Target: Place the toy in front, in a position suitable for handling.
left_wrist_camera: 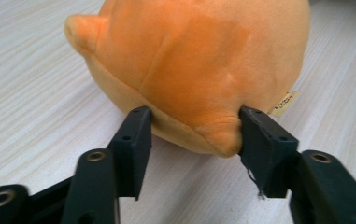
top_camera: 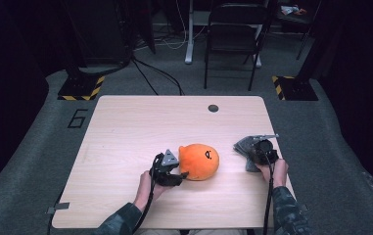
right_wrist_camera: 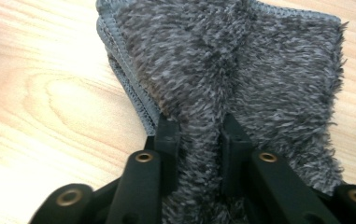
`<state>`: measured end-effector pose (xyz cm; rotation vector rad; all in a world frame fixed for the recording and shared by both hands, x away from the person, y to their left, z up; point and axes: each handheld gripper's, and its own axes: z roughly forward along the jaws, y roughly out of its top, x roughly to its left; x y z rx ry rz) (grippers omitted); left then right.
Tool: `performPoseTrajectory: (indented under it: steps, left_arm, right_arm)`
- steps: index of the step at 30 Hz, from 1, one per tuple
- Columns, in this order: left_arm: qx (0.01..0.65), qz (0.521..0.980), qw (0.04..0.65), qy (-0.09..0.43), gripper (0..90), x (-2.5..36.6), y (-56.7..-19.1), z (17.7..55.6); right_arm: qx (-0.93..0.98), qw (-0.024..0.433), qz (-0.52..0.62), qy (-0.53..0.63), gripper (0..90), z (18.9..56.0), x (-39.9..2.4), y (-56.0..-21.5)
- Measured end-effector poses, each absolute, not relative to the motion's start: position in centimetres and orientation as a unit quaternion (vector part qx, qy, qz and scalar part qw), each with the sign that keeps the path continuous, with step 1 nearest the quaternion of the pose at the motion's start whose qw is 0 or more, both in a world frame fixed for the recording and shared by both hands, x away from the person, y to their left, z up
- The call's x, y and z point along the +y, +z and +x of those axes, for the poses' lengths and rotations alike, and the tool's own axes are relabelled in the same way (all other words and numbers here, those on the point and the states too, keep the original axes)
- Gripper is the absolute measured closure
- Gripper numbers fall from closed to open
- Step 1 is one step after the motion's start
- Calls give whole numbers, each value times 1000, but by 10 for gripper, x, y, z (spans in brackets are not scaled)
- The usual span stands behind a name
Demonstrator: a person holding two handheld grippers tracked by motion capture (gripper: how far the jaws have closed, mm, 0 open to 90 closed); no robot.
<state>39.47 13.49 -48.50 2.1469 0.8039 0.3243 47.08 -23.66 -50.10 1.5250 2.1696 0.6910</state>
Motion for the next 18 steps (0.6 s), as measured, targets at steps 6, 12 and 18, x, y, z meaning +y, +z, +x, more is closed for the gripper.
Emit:
performPoseTrajectory:
  steps: [6,12,18]
  left_arm:
    - [317,848,404,132,640,135,-487,395]
    - [319,847,403,138,694,133,-487,393]
    - [325,841,407,148,725,132,-486,392]
  right_arm:
    - [761,191,555,275,754,470,-240,-499]
    - [765,169,551,289,753,468,-234,-488]
    - [754,140,569,298,731,468,-236,-477]
